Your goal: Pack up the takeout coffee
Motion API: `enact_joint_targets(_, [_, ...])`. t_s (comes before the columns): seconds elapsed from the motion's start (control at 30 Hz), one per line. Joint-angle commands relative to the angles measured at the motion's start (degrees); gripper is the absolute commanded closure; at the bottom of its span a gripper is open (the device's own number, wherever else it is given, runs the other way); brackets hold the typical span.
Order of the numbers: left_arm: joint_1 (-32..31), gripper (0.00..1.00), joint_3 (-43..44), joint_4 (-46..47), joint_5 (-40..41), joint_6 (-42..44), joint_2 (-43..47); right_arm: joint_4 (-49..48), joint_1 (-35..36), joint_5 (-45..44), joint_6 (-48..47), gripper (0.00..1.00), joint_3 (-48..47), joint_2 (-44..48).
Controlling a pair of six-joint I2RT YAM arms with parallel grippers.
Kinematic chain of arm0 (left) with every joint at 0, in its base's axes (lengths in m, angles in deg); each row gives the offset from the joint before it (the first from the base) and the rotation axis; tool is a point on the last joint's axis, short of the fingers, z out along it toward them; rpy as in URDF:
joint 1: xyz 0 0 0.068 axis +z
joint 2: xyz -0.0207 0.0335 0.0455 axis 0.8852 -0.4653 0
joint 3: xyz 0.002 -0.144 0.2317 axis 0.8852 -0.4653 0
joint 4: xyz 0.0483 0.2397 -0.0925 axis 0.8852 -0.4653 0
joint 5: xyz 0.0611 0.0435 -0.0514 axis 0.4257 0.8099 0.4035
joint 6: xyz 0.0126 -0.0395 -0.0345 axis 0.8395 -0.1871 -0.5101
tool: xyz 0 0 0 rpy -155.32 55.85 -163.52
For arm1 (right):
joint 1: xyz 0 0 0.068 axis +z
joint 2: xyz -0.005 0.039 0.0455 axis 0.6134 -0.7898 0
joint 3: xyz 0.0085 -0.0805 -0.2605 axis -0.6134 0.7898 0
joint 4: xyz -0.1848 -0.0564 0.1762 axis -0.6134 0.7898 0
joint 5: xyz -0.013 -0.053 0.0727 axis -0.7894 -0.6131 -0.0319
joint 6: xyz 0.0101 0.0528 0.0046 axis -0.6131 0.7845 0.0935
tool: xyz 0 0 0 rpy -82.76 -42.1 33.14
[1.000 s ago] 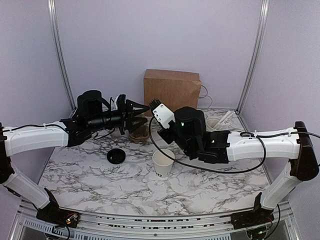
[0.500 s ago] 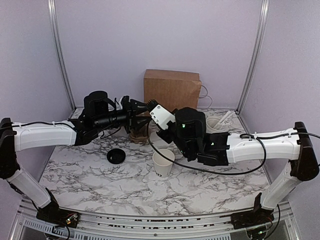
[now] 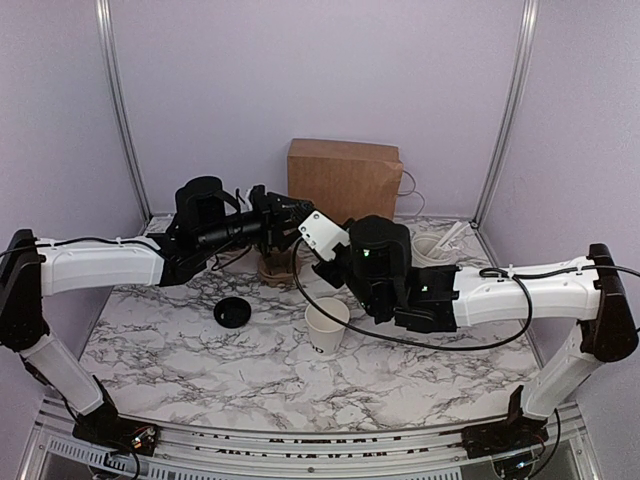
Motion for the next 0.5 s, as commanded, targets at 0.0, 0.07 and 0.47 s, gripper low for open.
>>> enact_joint_targets(0.0, [-0.2,0.59,0.7,3.0,0.7,-0.5,-0.6,0.0,0.7,-0.5,0.4,1.00,-2.4,-0.8])
enact_joint_targets(0.07, [-0.3,0.62,0.3,3.1,0.9,-0.5,-0.5,0.1,0.7,-0.5,0.5,1.00,-2.4,-0.8])
enact_joint_targets(0.47, [-0.5,0.73,-0.1,3.7,1.2,-1.0,-1.2,0.2,0.7,-0.3,0.8,1.00,-2.3,-0.8])
